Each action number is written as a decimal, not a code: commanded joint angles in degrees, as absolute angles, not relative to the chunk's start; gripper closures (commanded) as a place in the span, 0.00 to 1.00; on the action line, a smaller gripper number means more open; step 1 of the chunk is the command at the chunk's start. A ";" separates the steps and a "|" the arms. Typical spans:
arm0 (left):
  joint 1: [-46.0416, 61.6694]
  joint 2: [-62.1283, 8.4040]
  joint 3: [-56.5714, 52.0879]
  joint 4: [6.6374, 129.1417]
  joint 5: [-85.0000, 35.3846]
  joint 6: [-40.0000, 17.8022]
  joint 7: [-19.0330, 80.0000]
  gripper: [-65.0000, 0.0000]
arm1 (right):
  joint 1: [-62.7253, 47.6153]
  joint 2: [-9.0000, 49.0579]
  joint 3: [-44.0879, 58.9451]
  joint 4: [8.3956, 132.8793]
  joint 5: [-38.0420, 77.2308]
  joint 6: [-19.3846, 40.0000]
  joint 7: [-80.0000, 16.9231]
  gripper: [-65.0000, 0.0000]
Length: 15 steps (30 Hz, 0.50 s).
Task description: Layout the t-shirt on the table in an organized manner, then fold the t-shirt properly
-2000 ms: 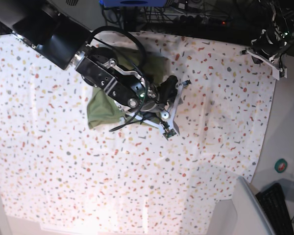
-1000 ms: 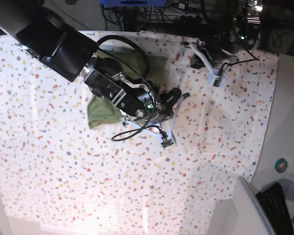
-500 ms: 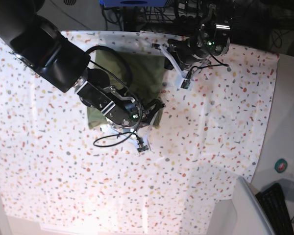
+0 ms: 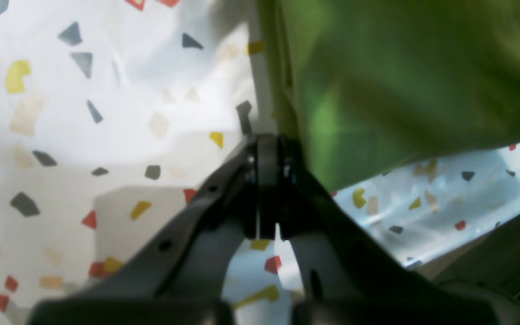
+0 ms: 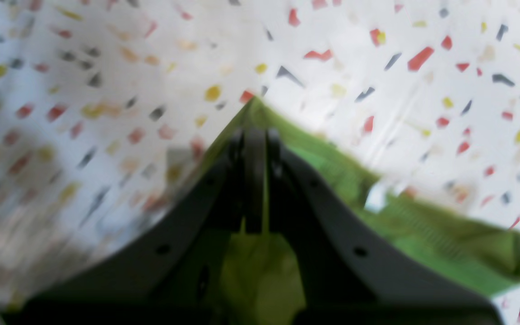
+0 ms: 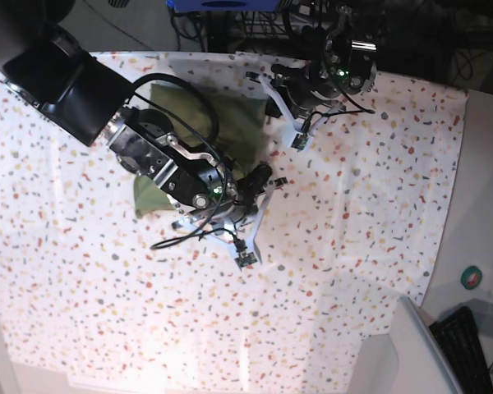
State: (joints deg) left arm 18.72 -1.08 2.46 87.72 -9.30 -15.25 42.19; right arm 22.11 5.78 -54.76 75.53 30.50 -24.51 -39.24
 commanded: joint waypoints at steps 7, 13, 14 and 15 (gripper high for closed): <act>26.24 -2.77 -0.40 103.87 -9.54 -15.25 42.42 1.00 | 17.63 10.68 -47.78 89.71 30.46 -30.99 -41.98 1.00; 31.96 -7.60 -7.43 111.43 -20.35 -15.52 42.68 1.00 | 5.14 21.93 -30.29 103.52 30.46 -32.31 -41.98 1.00; 32.84 -9.36 -7.34 111.78 -21.93 -15.52 42.68 1.00 | 2.77 23.60 -27.91 104.75 30.46 -32.31 -41.98 1.00; 33.89 -11.21 -7.08 111.87 -23.08 -15.52 42.68 1.00 | 0.04 25.19 -25.54 106.15 30.46 -32.22 -41.98 1.00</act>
State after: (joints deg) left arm 33.58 -11.03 -6.83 110.89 -22.96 -15.33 43.22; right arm -1.10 24.53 -25.96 105.19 30.94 -32.05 -43.09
